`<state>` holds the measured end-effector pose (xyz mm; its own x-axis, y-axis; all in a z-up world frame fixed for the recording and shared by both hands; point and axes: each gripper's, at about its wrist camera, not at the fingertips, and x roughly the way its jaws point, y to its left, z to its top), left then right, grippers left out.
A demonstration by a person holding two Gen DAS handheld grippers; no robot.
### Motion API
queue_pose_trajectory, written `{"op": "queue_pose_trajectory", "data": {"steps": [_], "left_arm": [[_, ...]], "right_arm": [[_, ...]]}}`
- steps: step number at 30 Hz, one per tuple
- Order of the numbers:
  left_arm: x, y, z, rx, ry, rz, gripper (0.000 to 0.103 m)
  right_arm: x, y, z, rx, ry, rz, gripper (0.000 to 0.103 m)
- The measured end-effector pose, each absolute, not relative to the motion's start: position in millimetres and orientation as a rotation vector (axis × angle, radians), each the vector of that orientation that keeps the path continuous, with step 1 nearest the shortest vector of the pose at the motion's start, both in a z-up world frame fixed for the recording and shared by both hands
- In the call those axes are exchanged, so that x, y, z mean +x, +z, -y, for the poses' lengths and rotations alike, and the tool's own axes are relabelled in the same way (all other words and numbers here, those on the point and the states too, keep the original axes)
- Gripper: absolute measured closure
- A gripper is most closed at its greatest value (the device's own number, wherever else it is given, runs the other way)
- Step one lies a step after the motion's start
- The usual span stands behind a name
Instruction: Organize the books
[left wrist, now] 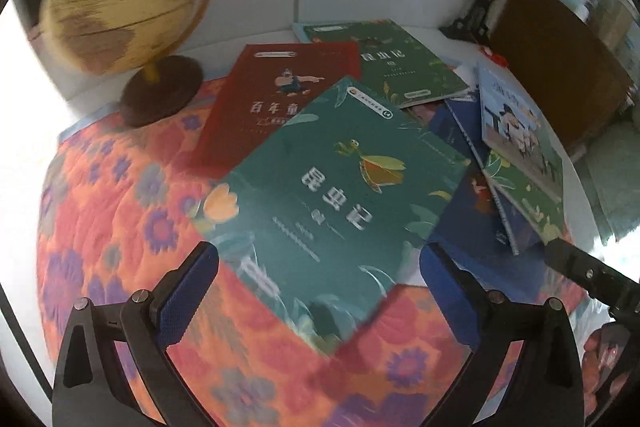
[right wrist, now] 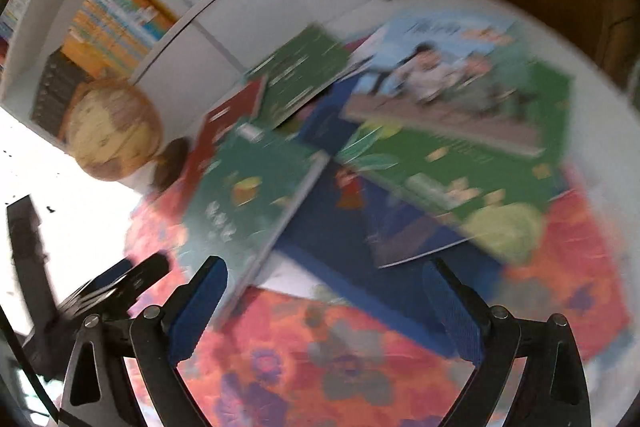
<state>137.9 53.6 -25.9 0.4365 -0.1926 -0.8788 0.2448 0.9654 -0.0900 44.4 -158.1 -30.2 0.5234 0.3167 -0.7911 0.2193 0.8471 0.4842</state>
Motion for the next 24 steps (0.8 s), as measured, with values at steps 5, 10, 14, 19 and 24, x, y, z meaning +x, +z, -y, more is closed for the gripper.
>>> {"op": "queue_pose_trajectory", "data": {"steps": [5,10,14,19,24], "left_arm": [[180,-46,-61,0.13,-0.358,-1.117,0.003],[215,-65,-66,0.172,-0.405,-1.149,0.003],[237,-81,-67,0.211,-0.399,-1.188,0.003],[241,-93,-67,0.193,-0.443,-1.214,0.002],[240,-94,-69,0.183,-0.466,-1.206,0.002]], "right_arm": [[61,-58,133,0.635,0.118,-1.077,0.005],[66,-75,107,0.681,0.147,-1.044,0.005],[78,-73,81,0.588,0.219,-1.018,0.005],[79,-80,64,0.565,0.234,-1.012,0.004],[80,-80,59,0.56,0.228,-0.992,0.0]]}}
